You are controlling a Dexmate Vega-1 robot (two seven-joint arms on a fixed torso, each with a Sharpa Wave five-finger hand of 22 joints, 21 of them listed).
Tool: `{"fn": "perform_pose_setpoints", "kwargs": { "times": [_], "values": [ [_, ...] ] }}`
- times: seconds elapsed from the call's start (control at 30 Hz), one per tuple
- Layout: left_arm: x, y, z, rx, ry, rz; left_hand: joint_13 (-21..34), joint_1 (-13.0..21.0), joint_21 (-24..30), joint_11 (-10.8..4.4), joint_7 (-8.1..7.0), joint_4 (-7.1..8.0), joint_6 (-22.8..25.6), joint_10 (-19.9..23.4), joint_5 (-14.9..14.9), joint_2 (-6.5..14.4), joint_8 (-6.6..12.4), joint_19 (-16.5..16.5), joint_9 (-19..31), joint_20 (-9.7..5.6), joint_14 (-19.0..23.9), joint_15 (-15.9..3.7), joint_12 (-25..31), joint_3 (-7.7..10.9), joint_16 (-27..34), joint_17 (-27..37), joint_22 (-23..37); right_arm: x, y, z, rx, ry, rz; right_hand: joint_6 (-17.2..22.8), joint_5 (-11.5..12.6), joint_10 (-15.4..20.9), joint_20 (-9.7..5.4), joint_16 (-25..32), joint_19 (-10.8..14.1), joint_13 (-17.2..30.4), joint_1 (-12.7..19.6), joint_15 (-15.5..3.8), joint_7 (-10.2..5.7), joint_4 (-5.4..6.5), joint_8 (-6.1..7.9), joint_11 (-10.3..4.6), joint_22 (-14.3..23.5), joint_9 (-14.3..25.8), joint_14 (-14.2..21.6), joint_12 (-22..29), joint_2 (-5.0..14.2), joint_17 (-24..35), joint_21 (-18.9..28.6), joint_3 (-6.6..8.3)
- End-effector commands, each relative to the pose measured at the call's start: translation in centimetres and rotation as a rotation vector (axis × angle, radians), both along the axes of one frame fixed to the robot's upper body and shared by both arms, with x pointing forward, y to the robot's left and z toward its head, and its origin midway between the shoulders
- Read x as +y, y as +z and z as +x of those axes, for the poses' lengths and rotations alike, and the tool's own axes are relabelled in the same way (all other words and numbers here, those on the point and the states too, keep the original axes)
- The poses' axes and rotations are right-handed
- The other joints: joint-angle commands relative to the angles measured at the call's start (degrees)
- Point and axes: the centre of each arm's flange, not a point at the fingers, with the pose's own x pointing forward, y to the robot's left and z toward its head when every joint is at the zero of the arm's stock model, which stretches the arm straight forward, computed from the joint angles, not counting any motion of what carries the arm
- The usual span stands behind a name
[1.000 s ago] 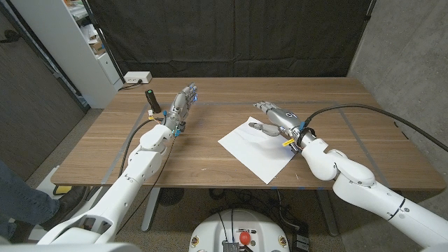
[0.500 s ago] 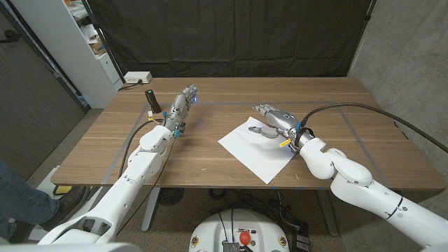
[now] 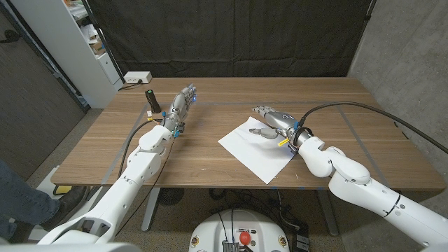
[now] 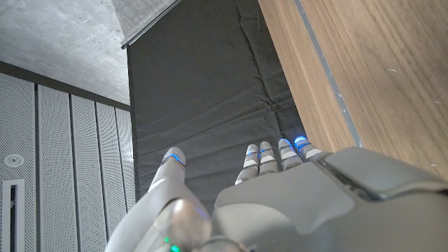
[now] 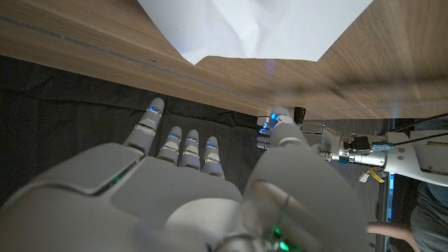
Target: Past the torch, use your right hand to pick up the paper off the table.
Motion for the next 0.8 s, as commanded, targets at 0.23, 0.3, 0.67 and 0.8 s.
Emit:
{"fn": "perform_pose_setpoints", "kwargs": {
  "times": [0.23,0.3,0.67,0.8],
  "values": [
    [-0.58,0.00,0.22,0.011,0.000,0.006,0.07,-0.06,-0.35,0.07,0.13,-0.05,0.45,0.18,-0.18,0.64,0.00,-0.17,0.33,0.42,-0.30,0.22,-0.38,-0.08,-0.17,0.19,0.26,-0.57,-0.59,0.78,0.067,-0.068,-0.014,-2.89,0.88,-2.15,0.55,-0.14,1.07,0.27,1.22,1.51,-0.26,0.04,-0.26,0.30,0.32,0.12,-0.51,-0.45,-0.85,0.07,-0.54,0.20],
    [-0.61,0.00,0.19,0.011,0.001,0.005,0.07,-0.06,-0.39,0.07,0.12,-0.05,0.47,0.19,-0.18,0.65,0.00,-0.17,0.33,0.51,-0.30,0.24,-0.38,-0.09,-0.17,0.19,0.27,-0.57,-0.60,0.82,0.072,-0.075,-0.021,-3.16,0.93,-2.33,0.56,-0.13,1.15,0.27,1.34,1.59,-0.28,0.00,-0.29,0.40,0.33,0.12,-0.52,-0.47,-0.91,0.06,-0.58,0.22],
    [-0.70,0.01,-0.10,0.010,0.006,0.005,0.08,-0.07,-0.67,0.12,0.15,-0.03,0.54,0.24,-0.19,0.69,-0.01,-0.16,0.34,0.57,-0.32,0.26,-0.43,-0.17,-0.18,0.20,0.28,-0.73,-0.83,0.88,0.100,-0.117,-0.028,-4.53,1.55,-3.48,0.68,0.01,2.00,0.20,2.94,2.42,-0.43,-0.46,0.06,2.47,0.39,0.11,-0.36,-0.35,-1.72,-0.05,-0.93,0.39],
    [-0.79,0.03,-0.10,0.009,0.006,0.006,0.09,-0.07,-0.77,0.22,0.13,-0.03,0.57,0.25,-0.20,0.71,-0.01,-0.15,0.34,0.61,-0.32,0.27,-0.45,-0.20,-0.18,0.20,0.29,-0.82,-0.98,0.87,0.110,-0.132,-0.034,-4.89,1.69,-3.95,0.70,0.03,2.17,0.17,3.29,2.51,-0.36,-0.50,0.08,2.71,0.40,0.10,-0.36,-0.42,-1.90,-0.08,-1.01,0.42]
  ]
}}
